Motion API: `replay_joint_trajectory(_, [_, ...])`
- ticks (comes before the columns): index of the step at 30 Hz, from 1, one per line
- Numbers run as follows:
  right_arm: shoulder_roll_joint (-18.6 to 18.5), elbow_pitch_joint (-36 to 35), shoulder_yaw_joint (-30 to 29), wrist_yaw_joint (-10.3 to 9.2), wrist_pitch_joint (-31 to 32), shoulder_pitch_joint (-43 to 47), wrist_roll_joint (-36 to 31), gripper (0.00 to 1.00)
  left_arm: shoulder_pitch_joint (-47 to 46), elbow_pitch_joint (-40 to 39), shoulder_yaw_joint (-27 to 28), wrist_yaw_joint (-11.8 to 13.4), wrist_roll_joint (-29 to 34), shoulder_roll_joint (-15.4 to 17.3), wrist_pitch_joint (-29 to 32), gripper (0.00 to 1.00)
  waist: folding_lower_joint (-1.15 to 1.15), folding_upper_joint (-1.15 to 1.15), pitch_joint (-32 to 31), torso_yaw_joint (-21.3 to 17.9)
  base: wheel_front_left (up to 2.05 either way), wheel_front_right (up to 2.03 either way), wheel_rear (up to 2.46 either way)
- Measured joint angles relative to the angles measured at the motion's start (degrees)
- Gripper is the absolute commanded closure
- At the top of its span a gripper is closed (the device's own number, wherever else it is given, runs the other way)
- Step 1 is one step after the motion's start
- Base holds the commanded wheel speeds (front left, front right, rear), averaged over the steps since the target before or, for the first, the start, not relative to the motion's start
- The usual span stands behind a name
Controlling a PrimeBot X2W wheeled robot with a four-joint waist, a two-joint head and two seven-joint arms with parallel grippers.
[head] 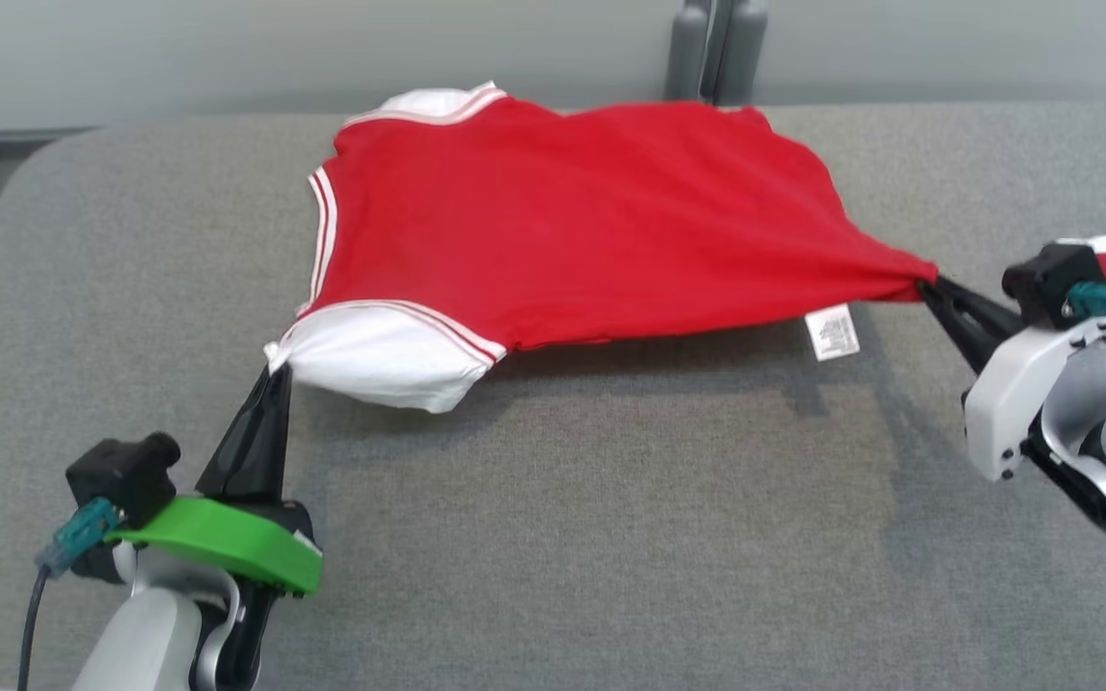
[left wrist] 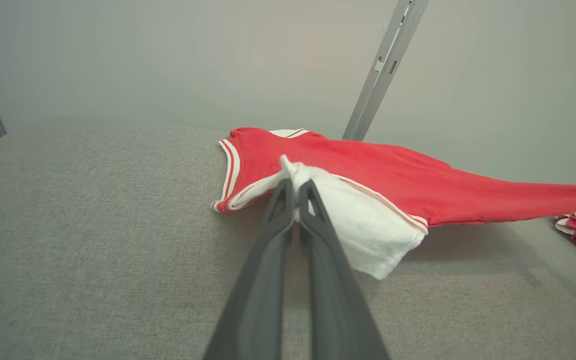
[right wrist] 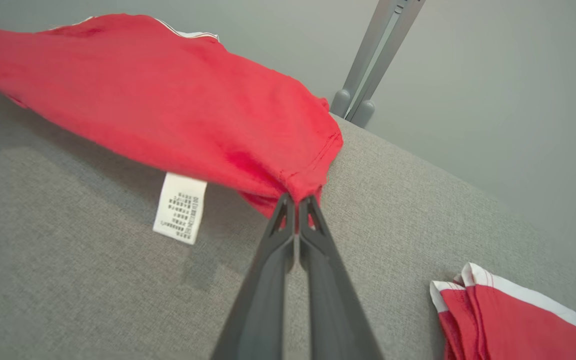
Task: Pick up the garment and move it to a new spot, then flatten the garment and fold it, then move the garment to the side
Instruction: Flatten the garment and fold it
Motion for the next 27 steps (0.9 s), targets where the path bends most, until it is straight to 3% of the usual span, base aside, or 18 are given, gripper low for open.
replay_joint_trajectory(14, [2.3, -3.8, -3.9, 0.0, 1.4, 12.2, -0.9, 1.0, 13.3, -9.2, 2.4, 5.4, -1.0, 3.6, 1.6, 1.0, 0.0, 0.0, -6.9, 0.9, 0.0, 0.0, 0.0])
replay_joint_trajectory(27, [5.9, -13.7, -16.6, 0.0, 10.3, 28.4, -1.1, 1.0, 26.0, -18.5, 1.1, 10.1, 0.1, 6.5, 5.9, 1.0, 0.0, 0.0, -7.5, 0.8, 0.0, 0.0, 0.0])
